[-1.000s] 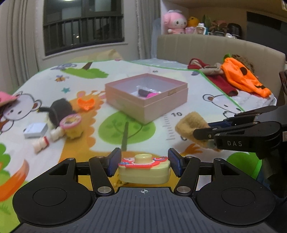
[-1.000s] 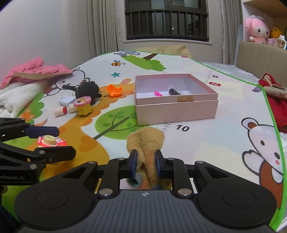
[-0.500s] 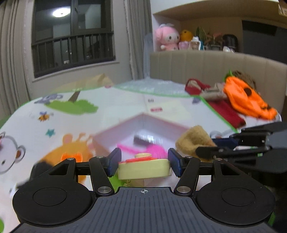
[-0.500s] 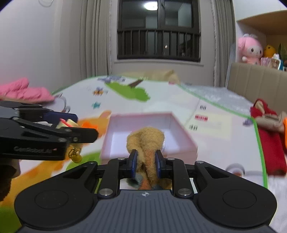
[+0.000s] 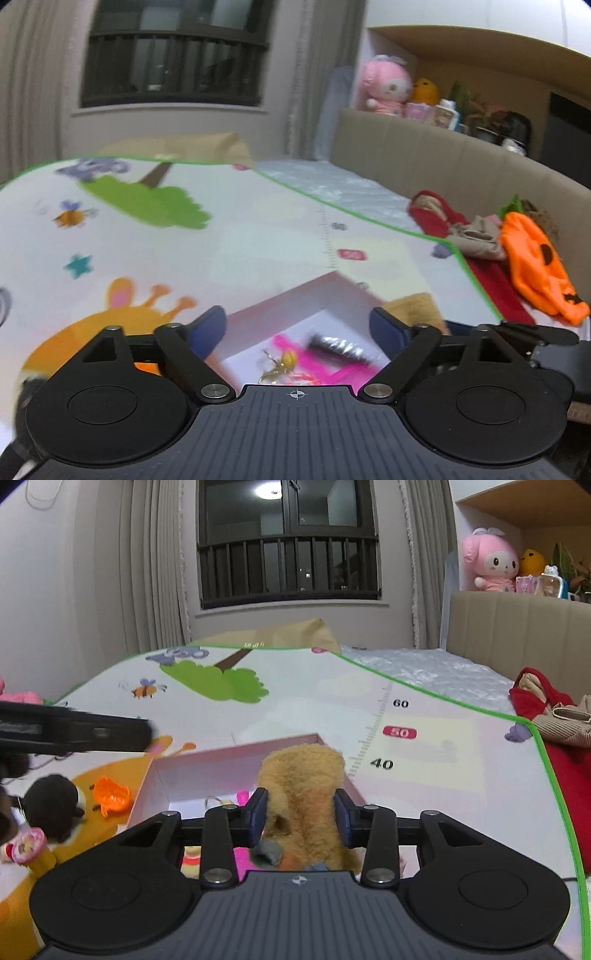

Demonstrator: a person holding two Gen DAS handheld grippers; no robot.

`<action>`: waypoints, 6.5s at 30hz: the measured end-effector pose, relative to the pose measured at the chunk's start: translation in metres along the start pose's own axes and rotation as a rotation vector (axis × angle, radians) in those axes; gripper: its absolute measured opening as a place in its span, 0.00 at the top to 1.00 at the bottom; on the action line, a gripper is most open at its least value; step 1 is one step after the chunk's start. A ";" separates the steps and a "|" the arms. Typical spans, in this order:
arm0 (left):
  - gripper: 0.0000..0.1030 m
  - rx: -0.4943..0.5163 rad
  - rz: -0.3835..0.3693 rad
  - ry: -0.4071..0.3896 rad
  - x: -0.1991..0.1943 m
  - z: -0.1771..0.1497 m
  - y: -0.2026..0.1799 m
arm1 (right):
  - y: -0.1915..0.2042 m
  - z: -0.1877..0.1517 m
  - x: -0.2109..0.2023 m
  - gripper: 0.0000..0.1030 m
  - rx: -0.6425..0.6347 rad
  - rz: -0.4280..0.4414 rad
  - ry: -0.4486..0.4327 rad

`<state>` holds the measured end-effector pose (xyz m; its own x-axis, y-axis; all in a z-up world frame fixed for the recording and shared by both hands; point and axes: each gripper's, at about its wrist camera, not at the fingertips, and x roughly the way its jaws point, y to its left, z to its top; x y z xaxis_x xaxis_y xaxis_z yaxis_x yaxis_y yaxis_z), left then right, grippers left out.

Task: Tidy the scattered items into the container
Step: 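Carry the Hello Kitty toy and plush sleeve into the pink box and release, then grasp the yellow-and-pink cupcake toy with the right tool while the left tool moves toward the white bottles, then grasp a white yogurt-bottle toy with the left tool while the right tool holds the cupcake, then carry the bottle and cupcake into the pink box and open both tools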

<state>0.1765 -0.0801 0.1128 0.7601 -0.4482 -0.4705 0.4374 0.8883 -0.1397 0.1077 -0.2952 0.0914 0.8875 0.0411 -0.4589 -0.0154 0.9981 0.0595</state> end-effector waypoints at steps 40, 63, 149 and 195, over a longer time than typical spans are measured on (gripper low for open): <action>0.01 -0.257 0.298 0.053 -0.207 -0.191 0.115 | 0.168 -0.021 -0.028 0.25 -0.382 -0.019 0.007; 0.00 -0.267 0.236 0.074 -0.198 -0.192 0.096 | 0.079 0.087 0.042 0.55 -0.095 -0.063 0.102; 0.50 -0.009 0.107 0.167 -0.147 -0.178 0.025 | 0.131 -0.123 -0.076 0.50 -0.156 0.190 0.105; 0.54 0.106 0.019 0.143 -0.100 -0.118 -0.062 | 0.036 -0.097 -0.119 0.59 -0.176 0.092 0.111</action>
<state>0.0163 -0.0789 0.0662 0.6960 -0.4056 -0.5925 0.4772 0.8779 -0.0404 -0.0437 -0.2594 0.0620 0.8229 0.1275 -0.5537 -0.1830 0.9821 -0.0457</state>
